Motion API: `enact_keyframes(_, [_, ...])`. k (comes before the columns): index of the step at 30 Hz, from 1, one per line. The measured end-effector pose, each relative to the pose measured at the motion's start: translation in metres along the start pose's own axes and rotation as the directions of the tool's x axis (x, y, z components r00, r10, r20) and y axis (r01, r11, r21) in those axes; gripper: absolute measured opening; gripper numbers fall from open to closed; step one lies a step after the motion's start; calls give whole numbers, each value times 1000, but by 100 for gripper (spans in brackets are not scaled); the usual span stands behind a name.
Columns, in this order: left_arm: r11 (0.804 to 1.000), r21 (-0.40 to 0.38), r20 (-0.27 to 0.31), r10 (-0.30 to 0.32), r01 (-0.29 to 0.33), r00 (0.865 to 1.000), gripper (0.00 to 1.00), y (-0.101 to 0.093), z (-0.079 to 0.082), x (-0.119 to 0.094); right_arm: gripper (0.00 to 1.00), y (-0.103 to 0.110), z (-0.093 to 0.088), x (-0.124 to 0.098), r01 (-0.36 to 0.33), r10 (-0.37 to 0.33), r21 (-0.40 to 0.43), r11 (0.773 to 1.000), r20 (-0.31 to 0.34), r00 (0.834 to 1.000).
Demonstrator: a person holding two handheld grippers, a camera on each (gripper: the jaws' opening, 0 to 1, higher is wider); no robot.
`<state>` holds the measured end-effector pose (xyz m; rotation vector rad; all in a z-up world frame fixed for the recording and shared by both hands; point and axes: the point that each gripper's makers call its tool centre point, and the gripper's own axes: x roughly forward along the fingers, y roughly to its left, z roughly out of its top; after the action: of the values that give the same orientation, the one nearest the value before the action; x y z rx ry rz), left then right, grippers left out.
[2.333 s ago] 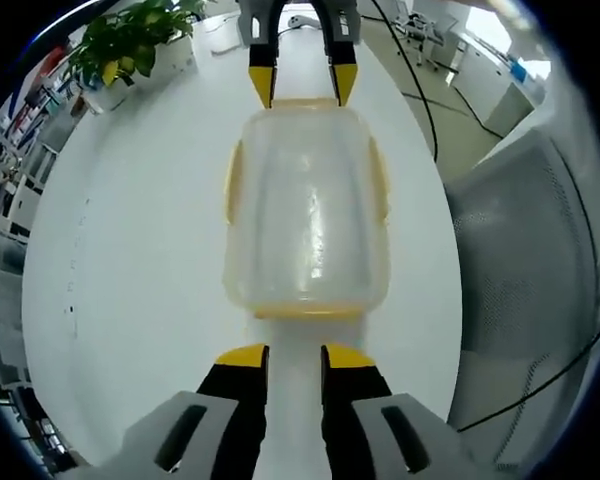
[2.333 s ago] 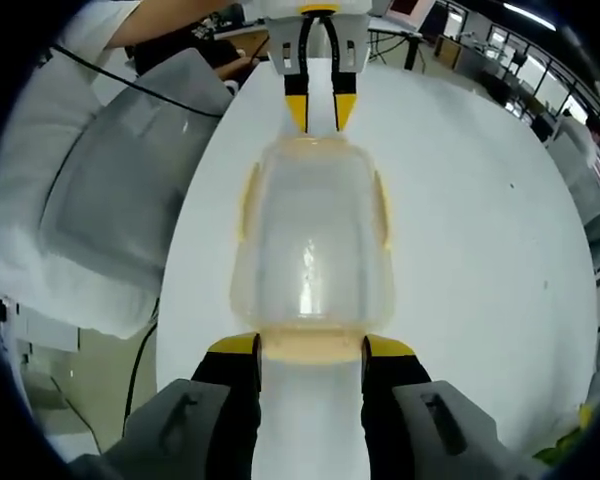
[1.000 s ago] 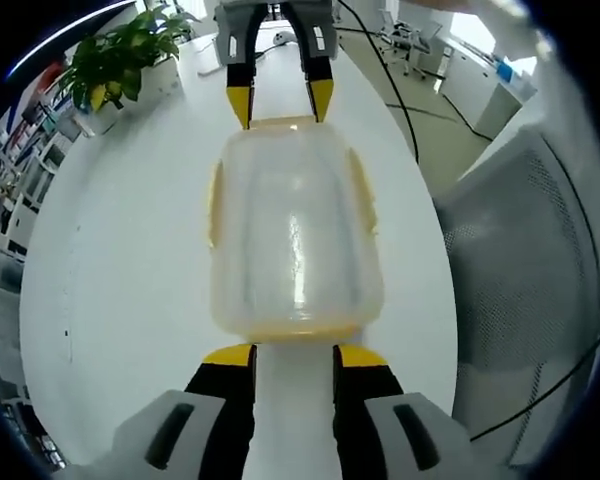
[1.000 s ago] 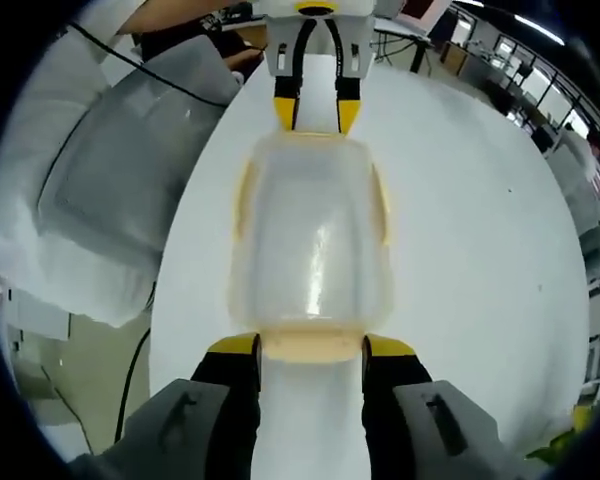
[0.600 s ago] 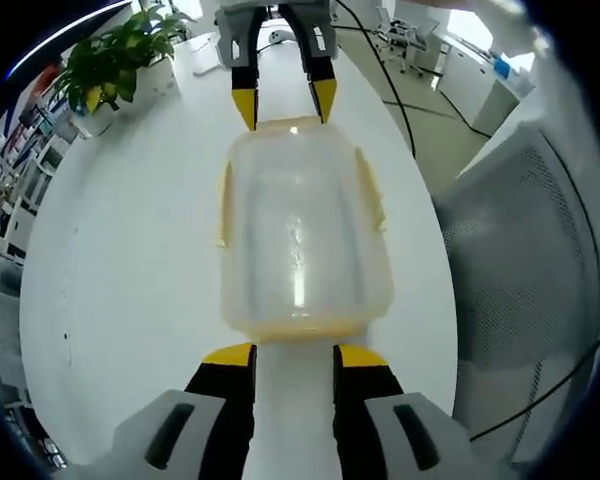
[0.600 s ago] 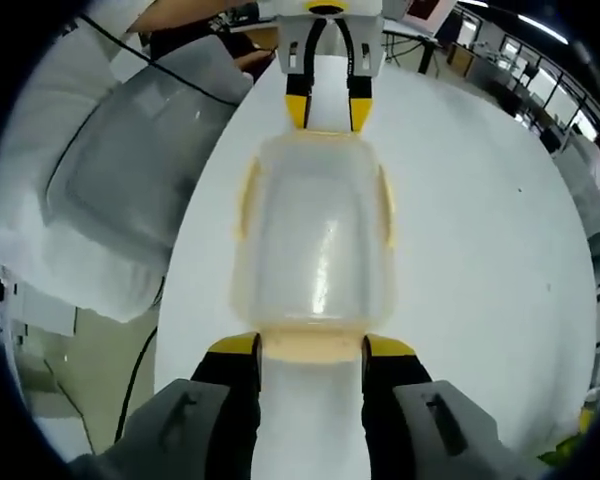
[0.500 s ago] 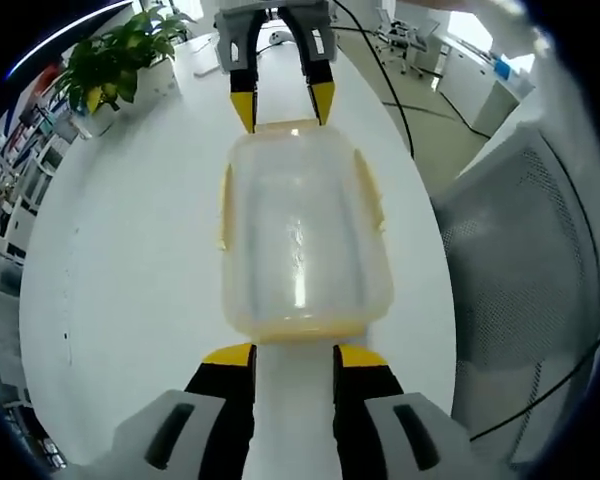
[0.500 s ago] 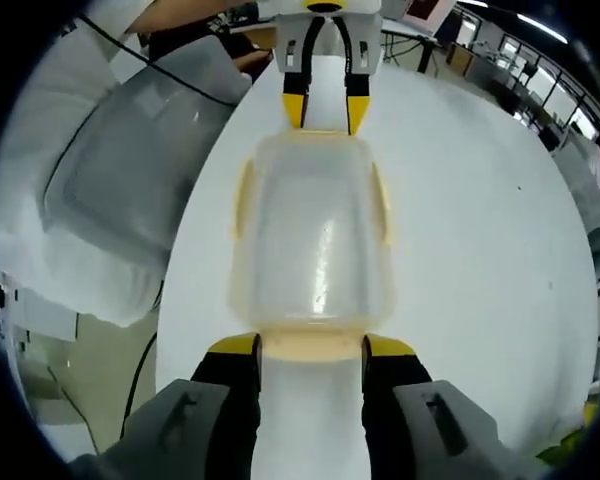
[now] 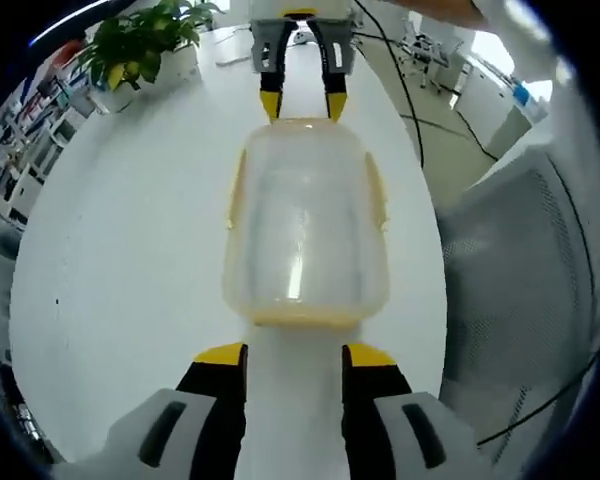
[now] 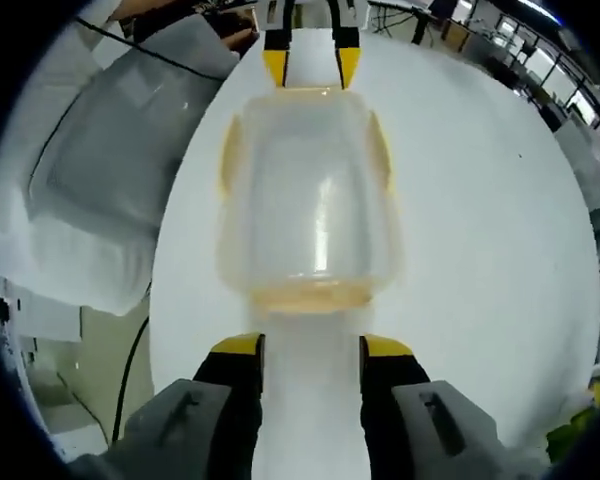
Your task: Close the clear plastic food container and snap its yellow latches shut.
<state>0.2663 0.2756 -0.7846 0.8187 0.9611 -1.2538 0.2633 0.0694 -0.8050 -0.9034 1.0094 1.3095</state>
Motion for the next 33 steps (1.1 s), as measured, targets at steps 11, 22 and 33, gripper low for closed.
enact_keyframes(11, [609, -779, 151, -47, 148, 987, 39, 11, -4, -18, 40, -27, -9, -23, 64, -85, 488, 870, 19, 996])
enact_keyframes(22, [155, -938, 307, -44, 310, 951, 36, 3, 10, -8, 33, -8, 43, -35, -361, 15, 843, 399, 387, 922])
enact_keyframes(33, [168, -946, 268, -68, 276, 961, 34, -12, 19, 0, 30, 11, 45, -18, -345, 72, 864, 367, 344, 936])
